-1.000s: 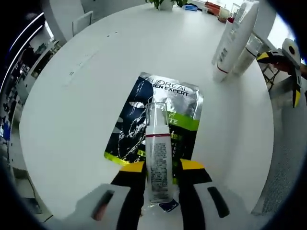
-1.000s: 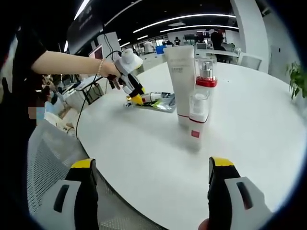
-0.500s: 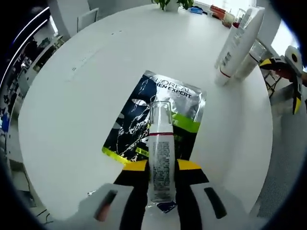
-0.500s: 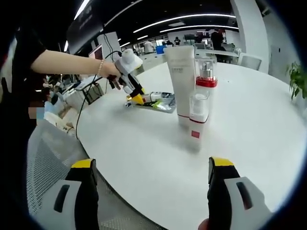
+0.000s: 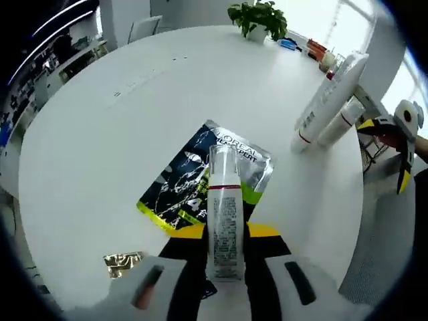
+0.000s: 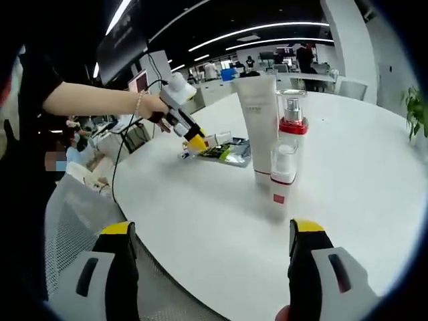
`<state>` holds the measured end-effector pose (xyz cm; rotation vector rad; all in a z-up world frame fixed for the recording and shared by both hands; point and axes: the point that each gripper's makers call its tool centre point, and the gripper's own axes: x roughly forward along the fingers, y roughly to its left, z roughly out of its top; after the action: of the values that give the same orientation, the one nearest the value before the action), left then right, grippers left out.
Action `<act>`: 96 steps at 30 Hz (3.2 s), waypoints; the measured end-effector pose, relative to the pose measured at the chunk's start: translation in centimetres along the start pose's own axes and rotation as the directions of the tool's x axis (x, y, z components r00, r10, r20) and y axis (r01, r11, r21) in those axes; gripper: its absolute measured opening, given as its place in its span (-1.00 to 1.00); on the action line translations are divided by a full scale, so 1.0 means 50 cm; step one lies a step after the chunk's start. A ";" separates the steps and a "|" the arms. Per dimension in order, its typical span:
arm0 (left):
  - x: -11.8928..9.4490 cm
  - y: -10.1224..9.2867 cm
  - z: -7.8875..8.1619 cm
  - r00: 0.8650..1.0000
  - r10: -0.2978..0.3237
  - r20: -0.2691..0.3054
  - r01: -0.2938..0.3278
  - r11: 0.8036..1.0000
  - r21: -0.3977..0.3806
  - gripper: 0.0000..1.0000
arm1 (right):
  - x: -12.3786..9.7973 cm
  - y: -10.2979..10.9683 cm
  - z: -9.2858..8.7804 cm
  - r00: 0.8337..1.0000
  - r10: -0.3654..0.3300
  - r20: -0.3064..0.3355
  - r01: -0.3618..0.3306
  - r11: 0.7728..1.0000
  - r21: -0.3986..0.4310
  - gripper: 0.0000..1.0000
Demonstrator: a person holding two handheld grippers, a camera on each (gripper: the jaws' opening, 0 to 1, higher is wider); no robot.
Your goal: Arrange the skincare products in the storage area until every visible bottle or jar stands upright without overlapping.
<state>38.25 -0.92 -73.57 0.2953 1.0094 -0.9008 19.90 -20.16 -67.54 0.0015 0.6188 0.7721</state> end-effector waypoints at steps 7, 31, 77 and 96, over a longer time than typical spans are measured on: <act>-0.037 -0.065 -0.006 0.992 -0.054 0.111 0.063 0.995 -0.076 -0.52 | 0.009 0.028 0.027 0.998 0.047 0.035 -0.047 0.999 -0.006 0.87; -0.135 -0.248 0.019 0.909 -0.191 0.370 0.237 0.968 -0.081 -0.51 | 0.024 0.097 0.131 0.965 0.211 0.158 -0.212 0.977 -0.012 0.69; -0.300 -0.533 0.090 0.574 -0.391 0.719 0.559 0.829 0.006 -0.51 | -0.039 0.229 0.282 0.737 0.542 0.404 -0.627 0.771 0.109 -0.55; -0.257 -0.545 0.033 0.773 -0.448 0.450 0.430 0.891 0.150 -0.23 | -0.037 0.211 0.269 0.809 0.503 0.304 -0.515 0.856 -0.045 -0.60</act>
<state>15.50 -12.17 -57.19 -0.1467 0.6020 -1.3443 19.03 -10.77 -53.18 0.3342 0.3314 1.2555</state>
